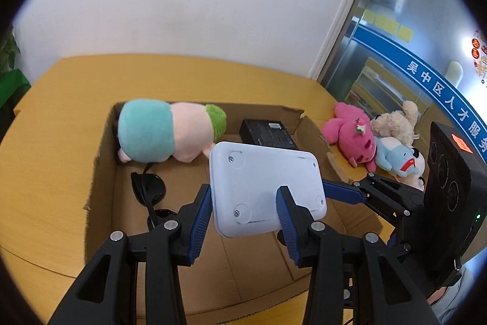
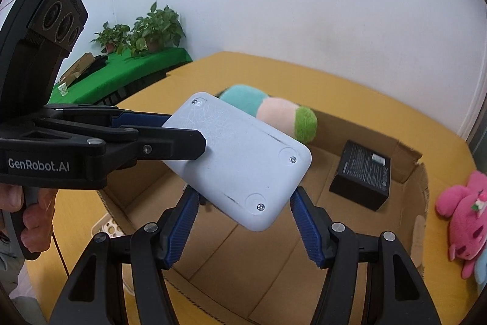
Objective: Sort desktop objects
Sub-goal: 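Lift the power bank with both grippers and carry it over the box, then open both grippers to release the power bank into the box, then move both grippers to the clear phone case with white rim, then close both grippers on the clear phone case, then carry the phone case with both grippers over the box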
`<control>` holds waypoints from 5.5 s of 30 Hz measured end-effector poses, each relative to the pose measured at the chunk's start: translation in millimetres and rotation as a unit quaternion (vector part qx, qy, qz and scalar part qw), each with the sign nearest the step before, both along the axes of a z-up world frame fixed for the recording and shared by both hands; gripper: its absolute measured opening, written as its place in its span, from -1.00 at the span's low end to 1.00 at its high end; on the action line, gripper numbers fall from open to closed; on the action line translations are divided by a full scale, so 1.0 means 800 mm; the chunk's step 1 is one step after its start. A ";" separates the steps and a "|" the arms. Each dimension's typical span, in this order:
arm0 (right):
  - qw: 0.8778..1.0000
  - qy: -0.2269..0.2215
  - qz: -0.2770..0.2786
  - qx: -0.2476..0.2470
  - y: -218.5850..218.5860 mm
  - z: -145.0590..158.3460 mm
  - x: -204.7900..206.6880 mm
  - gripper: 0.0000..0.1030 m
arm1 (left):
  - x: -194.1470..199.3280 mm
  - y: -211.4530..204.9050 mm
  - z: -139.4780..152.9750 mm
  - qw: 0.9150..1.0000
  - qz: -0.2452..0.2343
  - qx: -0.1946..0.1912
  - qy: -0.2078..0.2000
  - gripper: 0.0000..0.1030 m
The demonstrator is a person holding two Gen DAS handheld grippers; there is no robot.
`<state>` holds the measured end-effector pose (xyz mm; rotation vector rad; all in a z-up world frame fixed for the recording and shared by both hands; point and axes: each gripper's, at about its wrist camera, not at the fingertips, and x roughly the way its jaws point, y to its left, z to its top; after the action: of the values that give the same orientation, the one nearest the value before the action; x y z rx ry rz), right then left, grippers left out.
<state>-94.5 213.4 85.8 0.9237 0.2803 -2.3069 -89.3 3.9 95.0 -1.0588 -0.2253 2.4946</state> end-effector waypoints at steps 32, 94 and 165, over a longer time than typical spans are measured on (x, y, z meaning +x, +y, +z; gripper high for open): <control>0.956 -0.219 -0.125 0.152 0.133 -0.148 -0.165 0.19 | -0.169 0.175 -0.160 0.965 -0.063 0.001 -0.254 -0.12; 0.975 0.070 -0.210 -0.025 0.111 0.012 0.189 0.86 | 0.176 -0.004 -0.008 0.991 0.073 -0.074 0.088 0.48; 0.984 0.002 -0.172 -0.035 0.130 0.004 0.040 -0.84 | 0.012 0.033 -0.046 0.997 -0.015 -0.036 -0.064 -0.84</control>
<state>-62.6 317.7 89.0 0.9956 0.0396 -2.6139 -79.7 29.9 57.9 -1.2441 -0.1582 2.4265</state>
